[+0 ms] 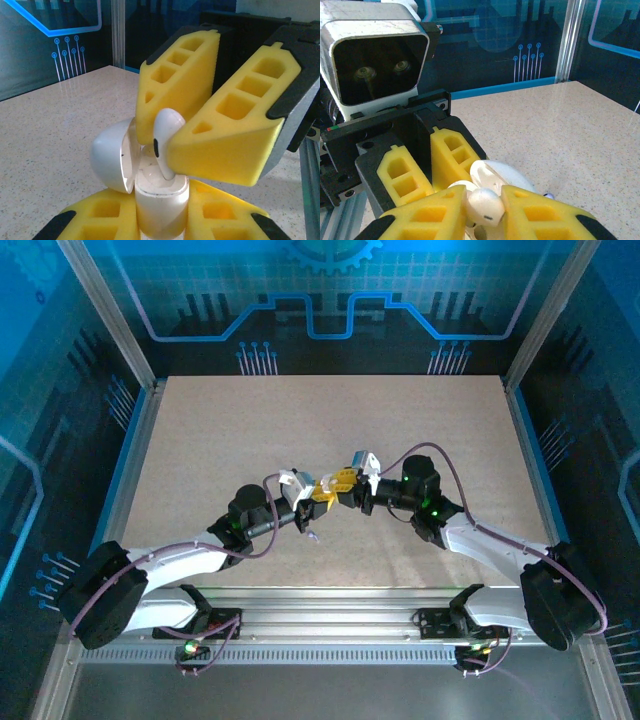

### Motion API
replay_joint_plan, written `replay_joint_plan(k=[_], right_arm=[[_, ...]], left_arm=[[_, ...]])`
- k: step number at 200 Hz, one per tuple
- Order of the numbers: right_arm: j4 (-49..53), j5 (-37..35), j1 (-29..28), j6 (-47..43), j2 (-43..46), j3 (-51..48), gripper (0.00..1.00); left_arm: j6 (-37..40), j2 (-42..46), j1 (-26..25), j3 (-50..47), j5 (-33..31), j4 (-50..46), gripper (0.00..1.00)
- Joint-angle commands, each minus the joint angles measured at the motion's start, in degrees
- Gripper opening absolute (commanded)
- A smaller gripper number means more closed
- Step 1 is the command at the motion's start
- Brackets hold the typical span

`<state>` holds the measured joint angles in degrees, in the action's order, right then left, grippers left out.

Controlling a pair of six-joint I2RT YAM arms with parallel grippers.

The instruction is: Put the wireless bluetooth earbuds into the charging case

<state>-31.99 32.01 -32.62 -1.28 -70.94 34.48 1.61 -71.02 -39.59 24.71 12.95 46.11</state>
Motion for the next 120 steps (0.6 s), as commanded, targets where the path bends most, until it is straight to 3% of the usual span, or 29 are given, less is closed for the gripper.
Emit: replay_joint_plan(k=[1, 120], right_arm=[[0.59, 1.45, -0.59, -0.04, 0.29, 0.52, 0.26], [1.09, 3.23, -0.67, 0.36, 0.14, 2.17, 0.31]], left_arm=[[1.14, 1.80, -0.20, 1.70, 1.02, 1.44, 0.20], [1.11, 0.98, -0.26, 1.75, 1.73, 2.37, 0.20]])
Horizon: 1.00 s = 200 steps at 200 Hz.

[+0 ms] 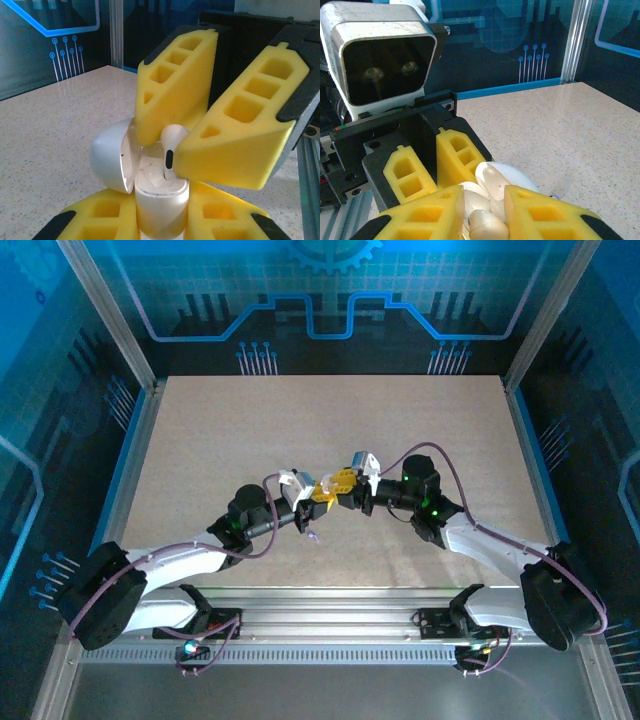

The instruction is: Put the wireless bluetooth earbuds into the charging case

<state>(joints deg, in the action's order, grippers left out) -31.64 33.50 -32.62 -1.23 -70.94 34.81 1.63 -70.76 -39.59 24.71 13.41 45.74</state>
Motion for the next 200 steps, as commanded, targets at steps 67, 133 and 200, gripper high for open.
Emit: replay_joint_plan(k=[67, 133, 200], right_arm=[[1.03, 1.48, -0.67, 0.38, 0.62, 2.39, 0.36], [2.04, 0.33, -0.67, 0.18, 3.11, 2.24, 0.40], [0.57, -0.53, -0.77, 0.72, 3.70, 1.73, 0.44]], left_arm=[[1.10, -0.17, -0.23, 1.75, 1.44, 3.61, 0.20], [1.44, 0.36, -0.33, 1.83, 1.36, 2.87, 0.20], [1.86, 0.89, -0.46, 1.92, 1.27, 2.08, 0.20]])
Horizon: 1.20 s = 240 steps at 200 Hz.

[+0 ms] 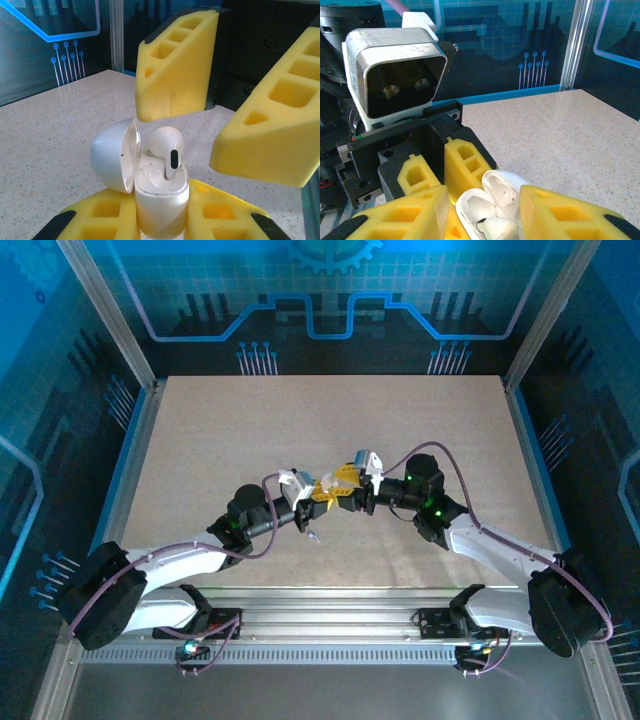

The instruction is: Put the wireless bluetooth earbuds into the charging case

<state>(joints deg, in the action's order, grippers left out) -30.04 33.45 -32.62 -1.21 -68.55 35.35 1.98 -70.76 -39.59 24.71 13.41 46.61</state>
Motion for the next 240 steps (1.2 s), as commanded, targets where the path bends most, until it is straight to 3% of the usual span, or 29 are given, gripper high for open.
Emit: replay_joint_plan(k=[1, 78, 112, 181, 206, 240], right_arm=[[-1.05, -0.49, -0.77, 0.69, 1.32, 1.20, 0.44], [0.36, -2.34, -0.85, 3.04, 3.79, 2.15, 0.49], [11.01, -6.36, -1.04, 6.58, 6.07, 6.08, 0.50], [47.31, -18.71, -1.29, 31.18, 9.06, 19.93, 0.55], [50.73, -16.91, -2.34, 38.76, 9.71, 20.71, 0.54], [49.75, -19.74, -6.44, 45.50, 10.92, 19.43, 0.52]], left_arm=[[1.52, 0.89, -0.47, 1.92, 1.27, 1.16, 0.20], [2.01, 1.24, -0.44, 1.57, 0.40, 0.04, 0.20], [2.76, 1.67, -0.57, 1.66, 0.09, -0.82, 0.20], [4.53, 2.71, -0.75, 1.99, -1.65, -3.71, 0.20], [4.59, 2.84, -0.79, 2.01, -1.68, -3.89, 0.20], [4.26, 2.91, -0.88, 1.98, -1.38, -3.28, 0.20]])
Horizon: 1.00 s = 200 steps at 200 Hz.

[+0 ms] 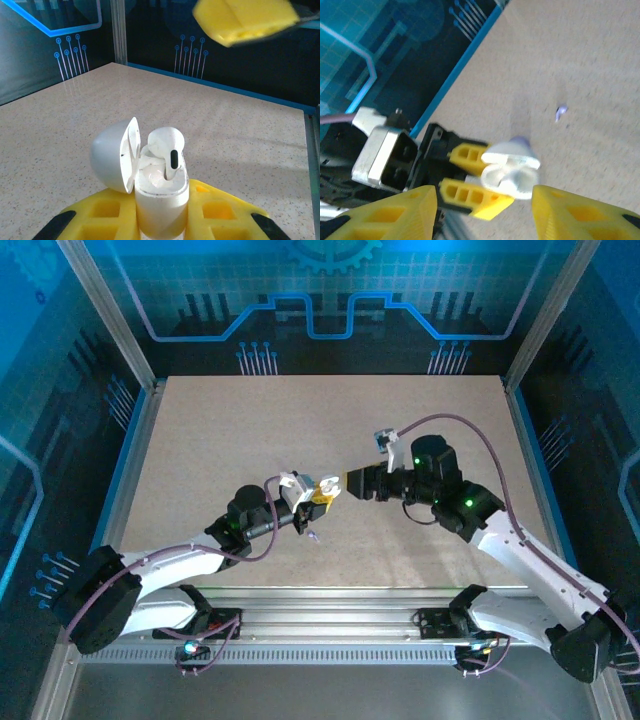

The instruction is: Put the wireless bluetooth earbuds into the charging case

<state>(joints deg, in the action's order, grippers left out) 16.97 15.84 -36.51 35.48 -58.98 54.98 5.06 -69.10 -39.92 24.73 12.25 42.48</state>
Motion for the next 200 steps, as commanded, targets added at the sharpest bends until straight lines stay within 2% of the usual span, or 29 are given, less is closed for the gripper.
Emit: replay_joint_plan(k=[1, 50, 200], right_arm=[[2.59, -2.08, -2.62, 9.03, 1.34, -0.26, 0.52], [0.32, -2.83, -4.16, 13.93, -1.41, -1.20, 0.50], [-4.87, 0.22, -4.63, 14.85, -7.72, -0.32, 0.49]], left_arm=[[1.18, 1.25, -0.57, 1.93, -0.22, 0.85, 0.20], [0.92, 1.50, -0.70, 1.99, 0.22, 1.29, 0.20], [0.91, 1.52, -0.92, 2.27, 0.25, 2.08, 0.20]])
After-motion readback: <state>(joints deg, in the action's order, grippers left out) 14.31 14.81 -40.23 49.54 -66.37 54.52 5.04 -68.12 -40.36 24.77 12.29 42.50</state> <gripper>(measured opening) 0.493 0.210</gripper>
